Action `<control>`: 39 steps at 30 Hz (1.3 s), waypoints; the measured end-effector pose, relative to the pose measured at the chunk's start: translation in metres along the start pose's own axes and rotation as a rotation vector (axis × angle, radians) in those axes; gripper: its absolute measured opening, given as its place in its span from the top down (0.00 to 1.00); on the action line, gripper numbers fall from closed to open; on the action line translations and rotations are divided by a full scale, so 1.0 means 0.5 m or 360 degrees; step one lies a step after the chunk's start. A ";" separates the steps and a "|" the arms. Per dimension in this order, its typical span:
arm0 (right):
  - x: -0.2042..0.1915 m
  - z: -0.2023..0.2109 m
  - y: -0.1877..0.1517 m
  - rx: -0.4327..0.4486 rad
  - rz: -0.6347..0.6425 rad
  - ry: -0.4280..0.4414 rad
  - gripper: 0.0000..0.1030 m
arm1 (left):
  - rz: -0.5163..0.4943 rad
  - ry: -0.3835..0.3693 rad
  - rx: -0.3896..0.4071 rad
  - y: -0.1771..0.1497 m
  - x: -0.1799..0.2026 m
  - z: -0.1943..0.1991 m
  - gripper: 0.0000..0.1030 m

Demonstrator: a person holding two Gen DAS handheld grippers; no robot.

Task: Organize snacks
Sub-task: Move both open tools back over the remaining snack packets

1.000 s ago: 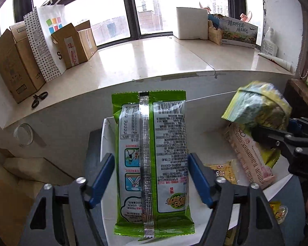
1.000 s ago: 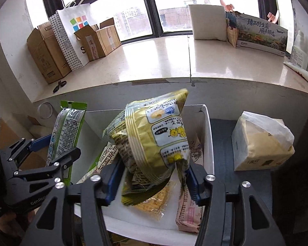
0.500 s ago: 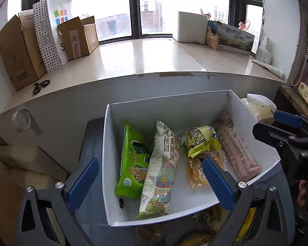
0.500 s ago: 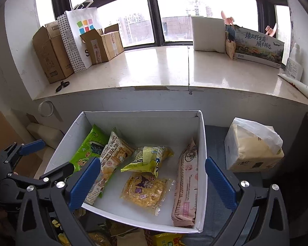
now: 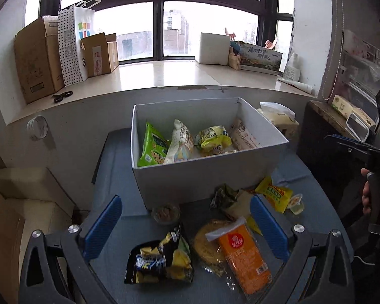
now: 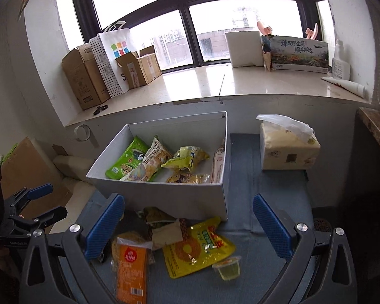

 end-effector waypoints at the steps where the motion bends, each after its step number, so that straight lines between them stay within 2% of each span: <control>1: 0.008 0.017 -0.021 0.0023 0.0000 -0.0040 0.00 | 0.0012 0.0002 -0.0011 -0.018 0.005 0.005 0.00; 6: 0.049 0.056 -0.145 0.0005 0.0008 -0.0192 0.00 | 0.0084 -0.0075 -0.0126 -0.102 0.034 -0.001 0.00; 9: 0.080 0.055 -0.211 -0.0027 -0.0054 -0.0284 0.00 | 0.0070 -0.0056 -0.0169 -0.131 0.055 -0.007 0.00; 11: 0.091 0.045 -0.246 -0.0079 -0.0094 -0.0293 0.00 | 0.0051 -0.0076 -0.0188 -0.143 0.074 -0.009 0.00; 14: 0.099 0.016 -0.276 -0.0175 -0.0051 -0.0384 0.00 | 0.0031 -0.0101 -0.0214 -0.154 0.094 -0.013 0.00; 19: 0.093 -0.041 -0.272 -0.0244 -0.0036 -0.0353 0.00 | 0.0007 -0.0100 -0.0250 -0.169 0.109 -0.019 0.00; 22: 0.089 -0.069 -0.257 -0.0229 0.0011 -0.0358 0.00 | 0.0005 -0.0090 -0.0269 -0.180 0.107 -0.020 0.00; 25: 0.087 -0.106 -0.244 -0.0267 0.0011 -0.0287 0.00 | 0.0025 -0.0072 -0.0306 -0.192 0.098 -0.026 0.00; 29: 0.090 -0.143 -0.226 -0.0268 0.0069 -0.0327 0.00 | 0.0030 -0.0067 -0.0319 -0.200 0.091 -0.027 0.00; 36: 0.097 -0.185 -0.221 -0.0334 0.0086 -0.0282 0.00 | 0.0029 -0.0065 -0.0362 -0.208 0.091 -0.043 0.00; 37: 0.098 -0.185 -0.221 -0.0325 0.0079 -0.0255 0.06 | 0.0023 -0.0067 -0.0366 -0.209 0.093 -0.045 0.00; 39: 0.107 -0.188 -0.224 -0.0320 0.0073 -0.0313 0.48 | 0.0007 -0.0066 -0.0370 -0.210 0.098 -0.047 0.00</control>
Point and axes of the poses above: each gripper's, at about its wrist camera, not at the fingertips, and z roughly against the way its jaws point, x to its right, y to its top, the point moved 6 cm from there along -z, roughly the way its jaws point, and after that the axes turned 6 degrees about -z, right-handed, at the moved point
